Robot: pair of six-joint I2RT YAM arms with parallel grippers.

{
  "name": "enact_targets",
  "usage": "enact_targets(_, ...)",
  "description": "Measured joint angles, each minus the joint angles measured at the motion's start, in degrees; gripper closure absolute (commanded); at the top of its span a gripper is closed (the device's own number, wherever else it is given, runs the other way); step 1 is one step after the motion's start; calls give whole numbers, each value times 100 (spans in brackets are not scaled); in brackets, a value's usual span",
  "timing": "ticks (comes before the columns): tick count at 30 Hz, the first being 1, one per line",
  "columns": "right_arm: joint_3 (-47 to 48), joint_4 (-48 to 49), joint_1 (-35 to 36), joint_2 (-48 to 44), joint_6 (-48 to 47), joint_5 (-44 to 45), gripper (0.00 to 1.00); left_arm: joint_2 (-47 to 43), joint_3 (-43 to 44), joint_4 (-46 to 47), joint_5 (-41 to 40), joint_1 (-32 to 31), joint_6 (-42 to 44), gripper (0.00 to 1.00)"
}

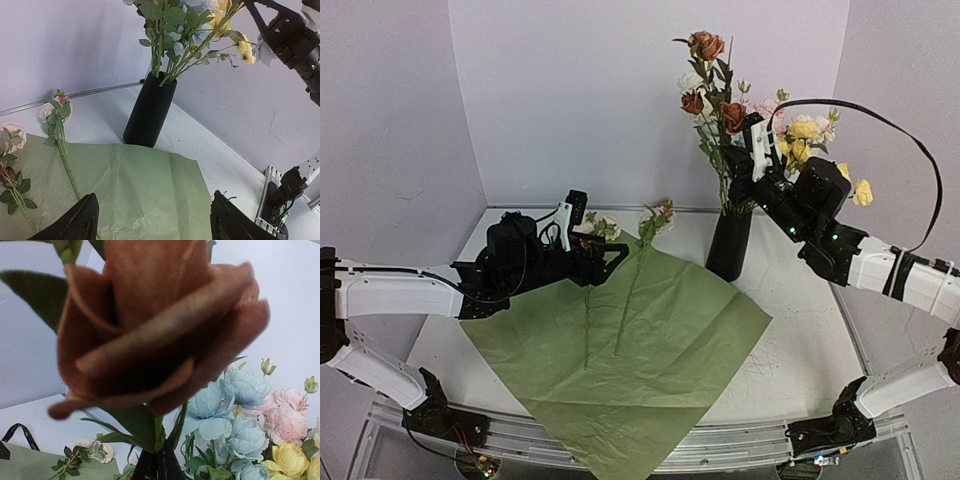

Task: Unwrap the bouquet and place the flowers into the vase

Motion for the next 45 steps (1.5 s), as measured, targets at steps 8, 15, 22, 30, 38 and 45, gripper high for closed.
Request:
enact_targets(8, 0, 164, 0, 149, -458, -79, 100, 0, -1, 0, -10, 0, 8, 23)
enact_targets(15, -1, 191, 0, -76, -626, 96, 100, 3, 0, 0, -43, 0, 8, 23)
enact_targets(22, -147, 229, 0, -616, -782, 498, 100, 68, 2, 0, -36, 0, 5, 23)
enact_targets(30, -375, 108, 0, -923, -886, 843, 100, 120, 4, 0, 5, 0, 1, 23)
enact_targets(38, -399, -119, 0, -1021, -926, 1123, 100, 127, 4, 0, 8, 0, -4, 23)
enact_targets(45, -397, -253, 0, -1040, -984, 1445, 100, 127, 4, 0, 8, 0, -21, 23)
